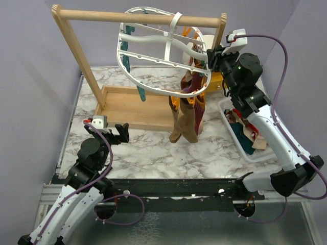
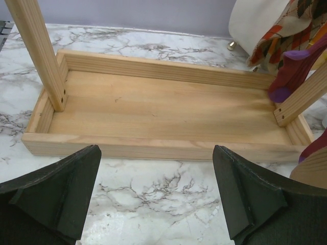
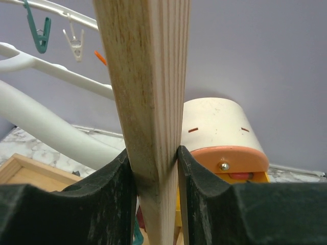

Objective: Clip the socks to the hanger
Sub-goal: Rotate the hanger at the clothesline.

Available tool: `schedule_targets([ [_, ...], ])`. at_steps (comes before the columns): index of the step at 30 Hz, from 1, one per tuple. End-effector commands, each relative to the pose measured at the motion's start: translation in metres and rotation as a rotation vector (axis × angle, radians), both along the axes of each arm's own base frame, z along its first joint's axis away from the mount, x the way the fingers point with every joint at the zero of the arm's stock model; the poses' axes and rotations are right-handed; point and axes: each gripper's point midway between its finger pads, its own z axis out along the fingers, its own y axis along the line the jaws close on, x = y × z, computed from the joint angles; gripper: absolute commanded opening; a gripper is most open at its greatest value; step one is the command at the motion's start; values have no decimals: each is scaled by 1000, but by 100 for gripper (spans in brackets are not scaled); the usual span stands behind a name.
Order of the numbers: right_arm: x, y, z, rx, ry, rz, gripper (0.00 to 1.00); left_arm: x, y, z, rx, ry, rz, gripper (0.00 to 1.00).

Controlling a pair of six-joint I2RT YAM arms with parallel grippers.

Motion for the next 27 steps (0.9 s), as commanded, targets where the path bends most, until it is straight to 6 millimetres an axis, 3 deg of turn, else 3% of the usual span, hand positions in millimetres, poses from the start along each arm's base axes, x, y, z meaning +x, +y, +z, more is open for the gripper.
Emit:
schedule_targets([
  [1, 9, 34, -32, -69, 37, 191, 10, 0, 0, 7, -12, -10, -4, 99],
  [6, 9, 36, -27, -43, 9, 204, 15, -1, 0, 7, -12, -11, -4, 99],
  [10, -7, 28, -13, 7, 8, 200, 48, 0, 0, 7, -12, -12, -2, 99],
  [12, -18, 21, -10, 37, 42, 189, 59, 0, 0, 7, -12, -11, -4, 99],
  [19, -68, -8, 14, 73, 77, 166, 71, -1, 6, 18, -35, -40, 28, 99],
  [23, -95, -23, 21, 208, 177, 129, 71, -8, 18, 70, -170, -108, 90, 99],
  [27, -112, -20, 9, 374, 331, 137, 70, -15, 23, 143, -273, -209, 96, 99],
])
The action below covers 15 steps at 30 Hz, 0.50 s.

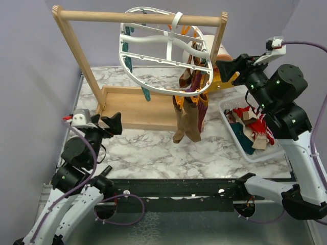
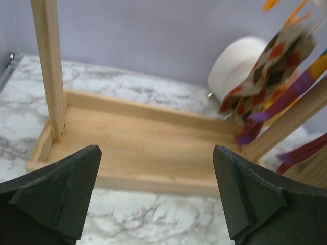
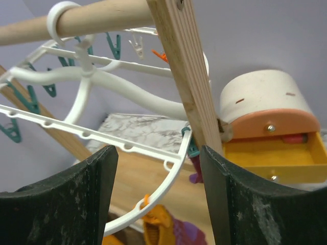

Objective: Clip the socks to the hanger
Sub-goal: Rotate the hanger at the clothesline.

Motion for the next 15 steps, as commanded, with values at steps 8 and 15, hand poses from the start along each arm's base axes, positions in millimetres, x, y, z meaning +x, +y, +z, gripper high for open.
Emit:
schedule_targets([
  [8, -38, 23, -41, 417, 381, 104, 67, 8, -15, 160, -315, 2, 3, 99],
  [15, -34, 17, -51, 475, 425, 44, 66, 17, -48, 214, -502, -66, -133, 94],
])
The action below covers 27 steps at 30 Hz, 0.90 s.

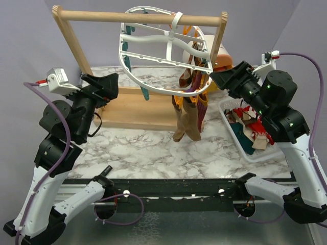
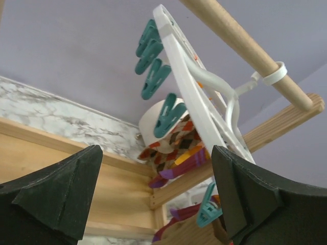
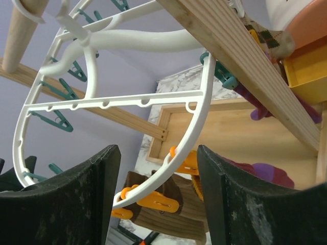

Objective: Clip the socks to the hanger
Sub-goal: Rotate the hanger at the clothesline.

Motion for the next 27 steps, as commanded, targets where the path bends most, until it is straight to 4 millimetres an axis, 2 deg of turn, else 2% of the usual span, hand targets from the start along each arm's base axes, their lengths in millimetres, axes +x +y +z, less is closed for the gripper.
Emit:
schedule_targets([
  [1, -4, -2, -9, 71, 71, -27, 66, 6, -31, 28, -110, -8, -127, 94],
  [5, 1, 2, -18, 103, 98, -36, 64, 23, -46, 32, -107, 8, -151, 93],
  [9, 3, 10, -26, 157, 124, -14, 63, 35, -48, 35, -118, -2, -126, 93],
  [13, 7, 17, -28, 188, 141, 2, 60, 49, -59, 30, -90, 30, -136, 85],
  [15, 9, 18, -27, 192, 141, 1, 58, 52, -61, 28, -86, 34, -136, 78],
  [20, 17, 22, -30, 175, 149, 2, 44, 49, -59, 27, -111, -6, -138, 36],
  [25, 22, 29, -31, 157, 156, 32, 32, 45, -56, 22, -97, -1, -139, 1],
  [27, 24, 29, -30, 153, 146, 31, 28, 41, -54, 20, -98, -6, -138, 0],
])
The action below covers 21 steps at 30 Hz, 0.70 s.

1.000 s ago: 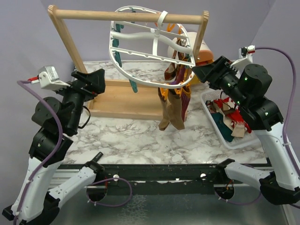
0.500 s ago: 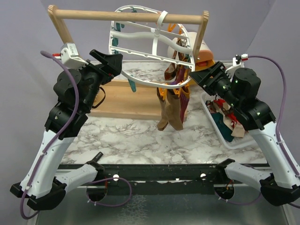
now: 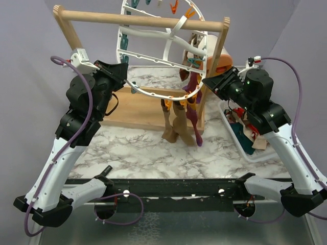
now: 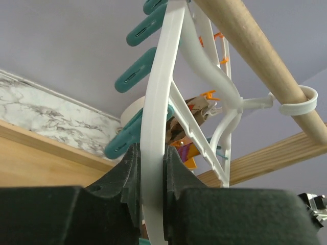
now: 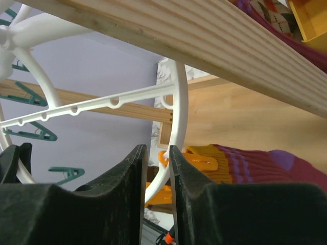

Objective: Clip the socks to the hanger
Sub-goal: Rotate the hanger at the clothesline.

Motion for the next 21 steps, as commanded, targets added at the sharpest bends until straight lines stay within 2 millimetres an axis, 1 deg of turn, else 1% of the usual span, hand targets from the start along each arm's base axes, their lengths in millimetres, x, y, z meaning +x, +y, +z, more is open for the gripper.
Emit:
schedule_targets([
  [1, -1, 6, 20, 14, -54, 34, 27, -24, -1, 19, -8, -86, -66, 0],
  [4, 1, 7, 24, 3, -65, 39, 28, -30, 10, 17, -17, -90, -30, 0],
  [6, 2, 10, 25, 0, -63, 51, 34, -34, 17, 16, -34, -89, -7, 0],
  [8, 2, 12, 25, 4, -59, 61, 46, -38, 22, 16, -62, -96, 9, 0],
  [10, 1, 12, 25, 18, -57, 60, 53, -40, 25, 15, -85, -100, 20, 0],
  [13, -3, 11, 24, 35, -56, 60, 59, -39, 26, 9, -111, -85, 27, 0],
  [15, -3, 9, 24, 18, -58, 58, 61, -37, 25, 4, -117, -74, 25, 0],
  [16, -4, 8, 26, 4, -63, 55, 61, -36, 24, 2, -115, -70, 27, 3],
  [17, -4, 7, 27, -11, -72, 55, 61, -37, 25, 2, -114, -69, 28, 12],
  [19, -7, 5, 31, -48, -98, 71, 62, -37, 27, 1, -108, -69, 40, 33],
  [21, -12, 5, 36, -86, -126, 96, 63, -39, 32, 3, -94, -75, 56, 49],
])
